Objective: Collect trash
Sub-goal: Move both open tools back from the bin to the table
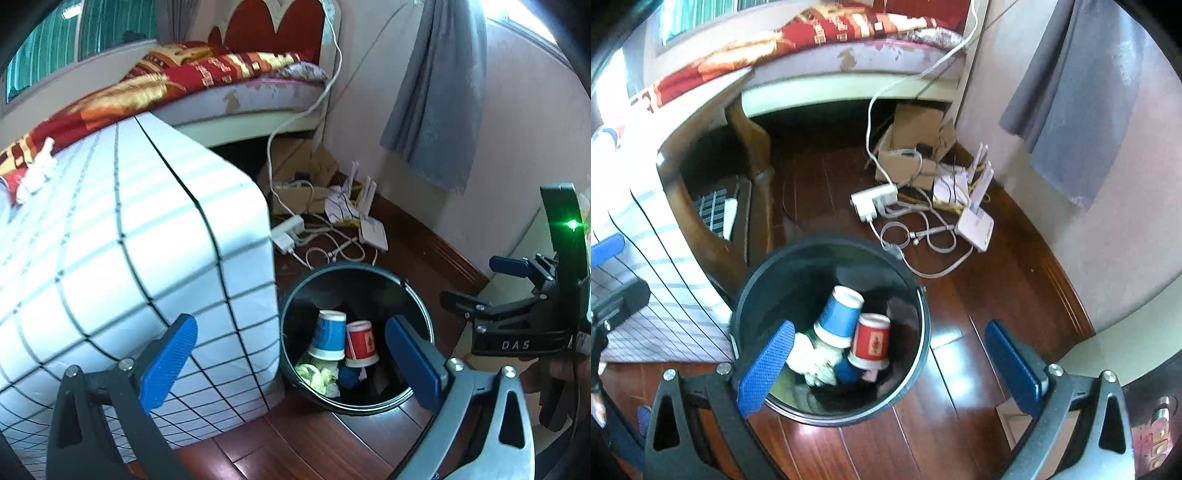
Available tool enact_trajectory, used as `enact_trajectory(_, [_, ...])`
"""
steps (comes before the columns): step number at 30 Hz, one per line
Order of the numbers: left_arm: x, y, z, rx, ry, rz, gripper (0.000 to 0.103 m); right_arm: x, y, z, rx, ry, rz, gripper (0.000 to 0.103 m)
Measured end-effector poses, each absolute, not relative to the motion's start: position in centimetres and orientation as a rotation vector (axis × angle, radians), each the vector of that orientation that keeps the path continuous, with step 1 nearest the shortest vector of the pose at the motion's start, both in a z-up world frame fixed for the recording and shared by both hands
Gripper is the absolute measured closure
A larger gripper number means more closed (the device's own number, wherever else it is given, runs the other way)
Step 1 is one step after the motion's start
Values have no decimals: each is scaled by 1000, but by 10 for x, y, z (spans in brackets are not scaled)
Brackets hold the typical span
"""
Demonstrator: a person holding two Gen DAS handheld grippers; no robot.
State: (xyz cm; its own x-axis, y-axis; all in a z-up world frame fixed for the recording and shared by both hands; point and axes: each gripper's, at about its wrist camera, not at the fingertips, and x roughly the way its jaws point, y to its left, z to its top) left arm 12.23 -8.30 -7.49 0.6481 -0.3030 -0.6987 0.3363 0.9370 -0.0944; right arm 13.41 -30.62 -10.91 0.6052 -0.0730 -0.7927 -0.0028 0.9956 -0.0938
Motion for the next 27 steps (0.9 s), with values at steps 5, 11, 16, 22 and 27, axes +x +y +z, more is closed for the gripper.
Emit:
enact_trajectory(5, [118,-67,-55,35,745,-342,1,133,-290,-81,-82,844,-18,0])
enact_trajectory(11, [116,-43,-36,22,696,-301,1,135,-266,-58,-82,773,26,0])
enact_trajectory(16, [116,-23,-27,19,670,-262,1,140,-243,-43,-92,733,67,0])
enact_trajectory(22, [114,6,-22,4,649,-207,1,147,-216,-31,-100,693,116,0])
enact_trajectory(27, [115,36,-18,-14,637,-156,1,153,-192,-23,-101,665,166,0])
